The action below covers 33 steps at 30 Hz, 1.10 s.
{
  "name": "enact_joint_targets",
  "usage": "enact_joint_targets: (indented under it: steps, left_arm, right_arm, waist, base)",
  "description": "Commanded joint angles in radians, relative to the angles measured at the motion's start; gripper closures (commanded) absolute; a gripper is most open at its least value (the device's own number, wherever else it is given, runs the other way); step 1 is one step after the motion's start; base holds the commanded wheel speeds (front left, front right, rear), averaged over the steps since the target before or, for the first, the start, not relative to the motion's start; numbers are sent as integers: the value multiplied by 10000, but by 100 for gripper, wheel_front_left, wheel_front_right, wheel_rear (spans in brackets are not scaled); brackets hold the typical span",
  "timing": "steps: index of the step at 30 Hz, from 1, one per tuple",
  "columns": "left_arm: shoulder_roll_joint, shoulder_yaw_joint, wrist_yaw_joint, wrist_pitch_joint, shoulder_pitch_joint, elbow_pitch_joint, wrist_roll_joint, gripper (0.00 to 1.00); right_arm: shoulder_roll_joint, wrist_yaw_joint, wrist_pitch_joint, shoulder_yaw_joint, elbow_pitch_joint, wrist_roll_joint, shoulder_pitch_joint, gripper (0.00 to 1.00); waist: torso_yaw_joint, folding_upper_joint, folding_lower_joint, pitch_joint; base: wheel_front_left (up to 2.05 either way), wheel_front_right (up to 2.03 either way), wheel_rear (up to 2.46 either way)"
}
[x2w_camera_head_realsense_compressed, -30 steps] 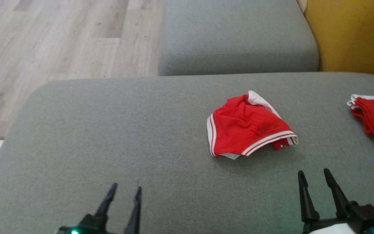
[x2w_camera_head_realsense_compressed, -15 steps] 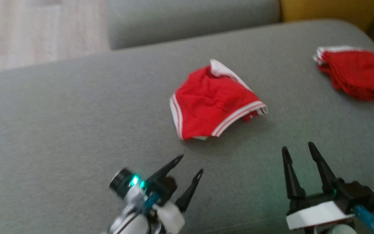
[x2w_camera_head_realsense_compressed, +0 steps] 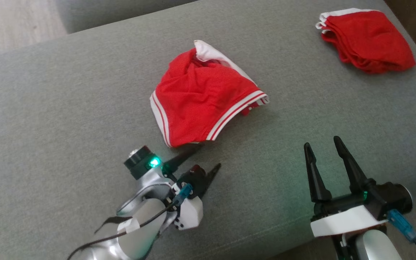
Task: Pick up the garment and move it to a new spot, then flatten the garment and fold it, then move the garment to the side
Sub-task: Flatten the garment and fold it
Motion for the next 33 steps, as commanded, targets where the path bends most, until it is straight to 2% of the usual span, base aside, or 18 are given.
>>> enact_joint_targets:
  steps: [1, 6, 16, 18, 22, 25, 28, 33]
  left_arm:
    - [195, 198, 250, -59, -634, -81, 134, 0]
    - [211, 32, 677, -59, -952, 189, 68, 0]
    - [603, -588, 1211, -59, -1334, -364, -246, 0]
    - [648, -723, 1087, -59, -1371, -651, -434, 0]
    - [758, -1339, 518, -59, -1357, -1507, -635, 0]
    - [860, -1678, 463, -59, -1424, -2085, -665, 0]
    - [1014, -1743, 750, -59, -1539, -2407, -713, 0]
    - [1299, -1796, 1322, -59, -1730, -1200, -586, 0]
  right_arm:
    - [-54, -9, -111, 282, -263, 26, -379, 0]
    - [-34, -9, -111, 305, -260, 59, -438, 0]
    - [-15, -9, -111, 245, -265, 57, -439, 0]
    - [-13, -9, -111, 267, -262, 60, -464, 0]
    - [-10, -9, -111, 209, -277, 74, -472, 0]
    - [-8, -9, -111, 179, -242, 85, -470, 0]
    - [-6, -9, -111, 181, -219, 106, -502, 0]
    - [-5, -9, -111, 283, -199, 182, -557, 0]
  waist:
    - [-93, 0, 0, 34]
    - [-181, 0, 0, 69]
    - [-137, 0, 0, 171]
    - [-132, 0, 0, 187]
    - [-70, 0, 0, 209]
    - [-18, 0, 0, 225]
    - [12, 0, 0, 245]
    - [-22, 0, 0, 282]
  base:
    - [0, 0, 0]
    - [0, 0, 0]
    - [0, 0, 0]
    - [0, 0, 0]
    - [0, 0, 0]
    - [0, 0, 0]
    - [0, 0, 0]
    - [0, 0, 0]
